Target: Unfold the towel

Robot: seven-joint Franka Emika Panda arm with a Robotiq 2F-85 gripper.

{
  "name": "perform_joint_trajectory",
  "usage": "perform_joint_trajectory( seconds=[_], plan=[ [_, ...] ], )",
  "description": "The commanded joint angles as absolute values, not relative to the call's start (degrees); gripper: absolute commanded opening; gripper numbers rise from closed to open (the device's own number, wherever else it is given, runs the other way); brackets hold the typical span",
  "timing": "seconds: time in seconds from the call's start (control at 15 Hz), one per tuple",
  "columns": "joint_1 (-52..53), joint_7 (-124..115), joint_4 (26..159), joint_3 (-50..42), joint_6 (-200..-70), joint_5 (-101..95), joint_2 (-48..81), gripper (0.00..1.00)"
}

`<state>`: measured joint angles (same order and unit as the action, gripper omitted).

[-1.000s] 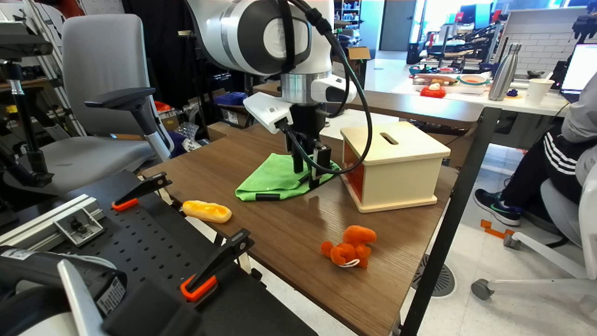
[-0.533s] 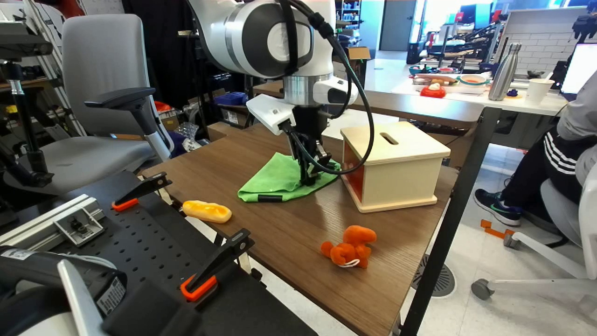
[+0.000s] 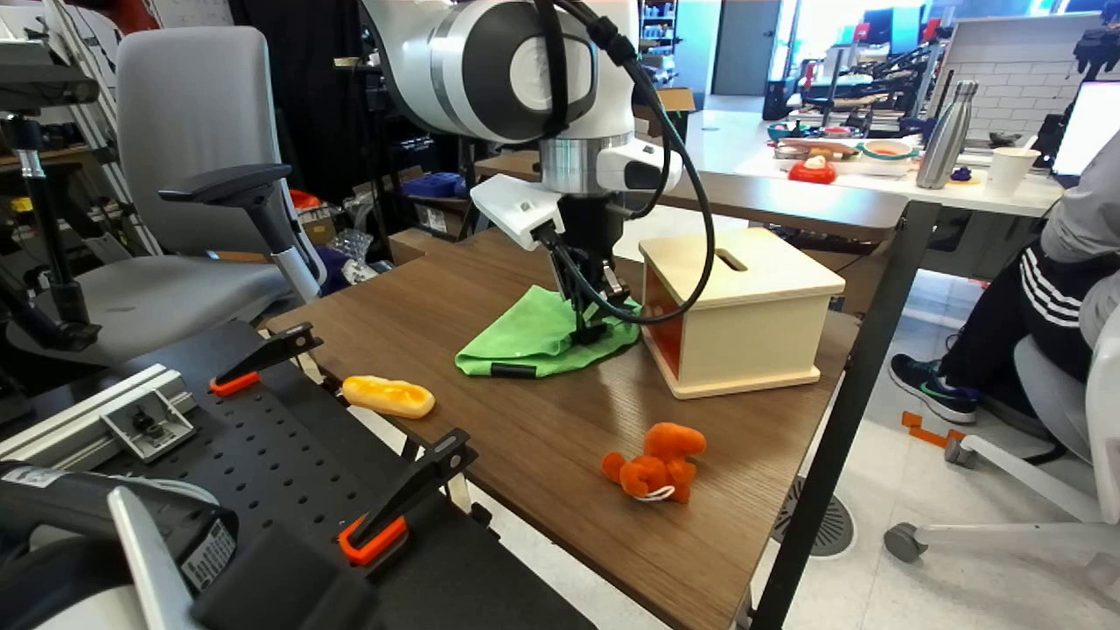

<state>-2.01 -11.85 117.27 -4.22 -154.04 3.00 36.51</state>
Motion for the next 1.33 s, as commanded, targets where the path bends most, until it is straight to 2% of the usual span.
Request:
perform_joint_trajectory(
  seconds=[0.0,0.73,1.27],
  plan=[
    [-0.88,-12.00,118.59,-4.61,-153.26,3.34,33.47,0.01],
    [5.43,-13.11,124.83,-2.62,-152.67,1.90,23.14,0.01],
    [10.79,-13.67,128.39,-0.47,-153.34,-0.56,23.35,0.01]
  ],
)
